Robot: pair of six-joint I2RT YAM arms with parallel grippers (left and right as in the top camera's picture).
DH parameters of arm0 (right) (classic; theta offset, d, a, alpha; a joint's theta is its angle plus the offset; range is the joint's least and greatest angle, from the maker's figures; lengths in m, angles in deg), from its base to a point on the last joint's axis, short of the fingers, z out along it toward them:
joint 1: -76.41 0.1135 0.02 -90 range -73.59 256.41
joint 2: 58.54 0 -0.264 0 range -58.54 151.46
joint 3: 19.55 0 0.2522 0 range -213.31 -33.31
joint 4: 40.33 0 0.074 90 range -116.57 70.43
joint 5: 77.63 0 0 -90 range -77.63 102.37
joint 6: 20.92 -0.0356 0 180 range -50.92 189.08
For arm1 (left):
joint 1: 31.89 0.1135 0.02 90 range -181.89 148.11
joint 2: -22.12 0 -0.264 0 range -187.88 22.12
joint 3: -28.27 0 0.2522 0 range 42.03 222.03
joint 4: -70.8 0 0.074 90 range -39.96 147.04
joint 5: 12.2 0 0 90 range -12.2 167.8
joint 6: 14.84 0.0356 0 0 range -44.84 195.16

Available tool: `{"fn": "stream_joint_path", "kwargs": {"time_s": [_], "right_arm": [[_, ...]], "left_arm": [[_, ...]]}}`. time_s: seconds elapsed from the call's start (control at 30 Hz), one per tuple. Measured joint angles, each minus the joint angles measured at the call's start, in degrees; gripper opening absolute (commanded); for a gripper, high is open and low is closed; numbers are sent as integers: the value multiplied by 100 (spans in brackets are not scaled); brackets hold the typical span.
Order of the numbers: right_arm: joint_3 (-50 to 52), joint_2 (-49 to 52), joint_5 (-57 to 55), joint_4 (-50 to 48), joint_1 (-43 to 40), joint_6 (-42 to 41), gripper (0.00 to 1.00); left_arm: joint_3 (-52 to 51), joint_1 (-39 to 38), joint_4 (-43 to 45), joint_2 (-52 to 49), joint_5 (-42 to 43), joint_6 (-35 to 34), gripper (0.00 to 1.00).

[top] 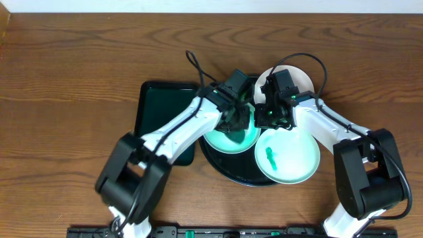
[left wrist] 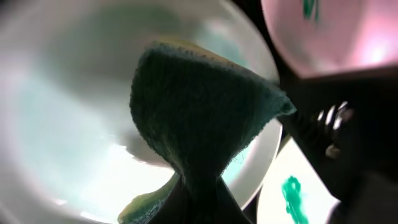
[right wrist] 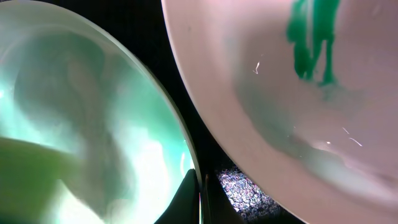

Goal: Clean dirty plates on tray and stack at the side

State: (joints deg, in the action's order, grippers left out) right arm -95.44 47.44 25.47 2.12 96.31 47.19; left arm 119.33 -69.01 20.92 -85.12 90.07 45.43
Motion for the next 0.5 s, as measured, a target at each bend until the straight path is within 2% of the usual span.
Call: {"fn": "stream_joint_path", "kwargs": {"time_s": [0.2, 0.5], "right_arm": [[0, 0, 0, 0, 0, 0, 1], [0, 0, 0, 0, 0, 0, 1]], "left_arm": [[31, 70, -103, 111, -793, -2, 7], [-13, 487, -98, -35, -966, -133, 8]]}}
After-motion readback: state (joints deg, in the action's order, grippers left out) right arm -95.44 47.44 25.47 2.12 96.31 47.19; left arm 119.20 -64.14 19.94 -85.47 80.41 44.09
